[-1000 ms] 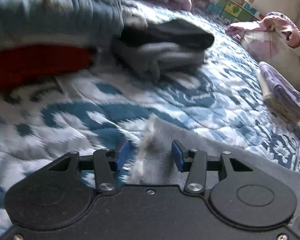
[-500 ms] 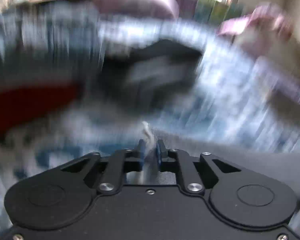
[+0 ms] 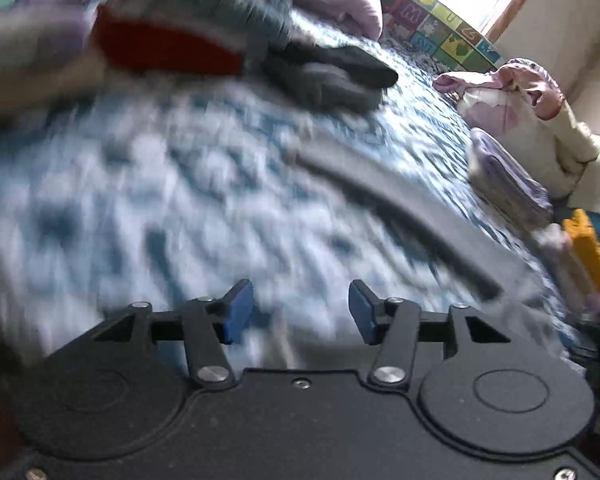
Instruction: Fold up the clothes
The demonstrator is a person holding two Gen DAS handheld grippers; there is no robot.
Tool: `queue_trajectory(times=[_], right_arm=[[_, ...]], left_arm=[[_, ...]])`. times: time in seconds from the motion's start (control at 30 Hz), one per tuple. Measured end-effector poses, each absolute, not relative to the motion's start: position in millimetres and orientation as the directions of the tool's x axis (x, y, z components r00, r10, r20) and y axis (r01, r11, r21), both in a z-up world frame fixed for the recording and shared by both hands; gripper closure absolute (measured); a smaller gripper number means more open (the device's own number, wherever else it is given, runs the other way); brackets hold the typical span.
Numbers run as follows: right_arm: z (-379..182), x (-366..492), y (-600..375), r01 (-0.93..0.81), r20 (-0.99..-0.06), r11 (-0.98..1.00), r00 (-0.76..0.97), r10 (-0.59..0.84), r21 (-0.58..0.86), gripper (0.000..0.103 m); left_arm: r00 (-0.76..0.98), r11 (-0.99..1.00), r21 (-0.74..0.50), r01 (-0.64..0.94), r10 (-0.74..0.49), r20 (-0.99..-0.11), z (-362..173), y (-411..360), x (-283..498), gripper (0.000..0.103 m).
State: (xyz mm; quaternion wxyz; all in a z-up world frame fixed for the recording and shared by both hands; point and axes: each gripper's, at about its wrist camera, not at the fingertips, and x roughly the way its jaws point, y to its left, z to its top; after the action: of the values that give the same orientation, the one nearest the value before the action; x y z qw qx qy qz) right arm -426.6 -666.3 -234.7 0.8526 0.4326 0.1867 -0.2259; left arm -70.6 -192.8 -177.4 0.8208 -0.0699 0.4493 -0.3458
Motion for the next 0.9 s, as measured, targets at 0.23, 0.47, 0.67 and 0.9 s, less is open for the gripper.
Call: queue_trajectory(times=[0.23,0.47,0.67,0.9], right_arm=[[-236,-431,-625,0.575,-0.561,0.533,0.801,-0.211,0.621,0.037],[-226,-437,-618,0.579,-0.524,0.579,0.803,-0.284,0.573,0.080],[-232,-433,-610,0.630,-0.627,0.611,0.733,-0.265,0.479,0.079],[-227,-453,-606,0.634,-0.580,0.599,0.749,-0.320,0.488,0.056]], left_arm=[[0.352,0.772,-0.436,0.462,-0.611,-0.709,-207,-189,-110,0.054],[0.459,0.749,-0.448,0.489,-0.657,-0.598,-164,-202,-116,0.097],[0.428,0.820,-0.308,0.482,-0.527,-0.734,-195,-209,-101,0.090],[0.579,0.839,-0.102,0.535,-0.452,-0.678,-174,-216,-136,0.073]])
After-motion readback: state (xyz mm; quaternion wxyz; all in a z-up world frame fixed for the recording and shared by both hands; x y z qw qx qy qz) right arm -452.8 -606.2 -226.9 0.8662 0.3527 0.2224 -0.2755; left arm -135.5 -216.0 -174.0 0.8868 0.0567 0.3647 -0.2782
